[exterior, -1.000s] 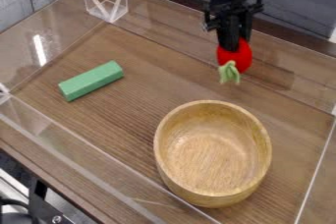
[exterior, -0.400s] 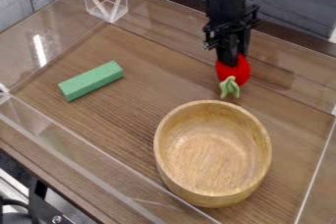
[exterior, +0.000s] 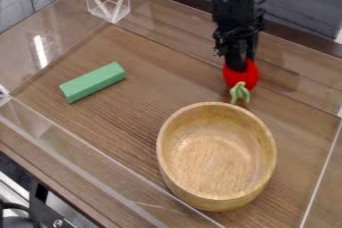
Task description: Move the red object to the right side of the table
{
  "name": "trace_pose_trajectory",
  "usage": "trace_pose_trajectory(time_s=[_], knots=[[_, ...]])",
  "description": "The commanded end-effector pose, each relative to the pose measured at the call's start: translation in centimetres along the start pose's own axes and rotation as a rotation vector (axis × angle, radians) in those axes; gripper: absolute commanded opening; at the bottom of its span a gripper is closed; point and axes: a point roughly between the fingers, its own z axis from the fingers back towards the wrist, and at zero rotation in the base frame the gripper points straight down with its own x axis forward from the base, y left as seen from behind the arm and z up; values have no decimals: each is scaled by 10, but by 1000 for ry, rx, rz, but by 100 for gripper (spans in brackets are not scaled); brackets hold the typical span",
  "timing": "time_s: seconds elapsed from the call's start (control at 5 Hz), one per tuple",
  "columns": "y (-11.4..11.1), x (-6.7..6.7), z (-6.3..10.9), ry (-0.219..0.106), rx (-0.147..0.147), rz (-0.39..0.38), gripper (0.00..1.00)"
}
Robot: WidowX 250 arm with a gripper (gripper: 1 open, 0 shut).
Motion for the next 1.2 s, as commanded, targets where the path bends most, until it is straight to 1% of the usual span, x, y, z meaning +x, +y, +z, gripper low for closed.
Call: trace_pose_trajectory(time_s=[0.0,0.4,0.6,0.8,1.0], knots=[[-8,-11,26,-28,-92,-29,0],[-11,-25,24,-40,-122,13,0],[-9,-16,35,-50,-140,39,0],[-9,-20,37,-53,-128,-20,100],[-12,-24,38,-57,-115,-79,100]])
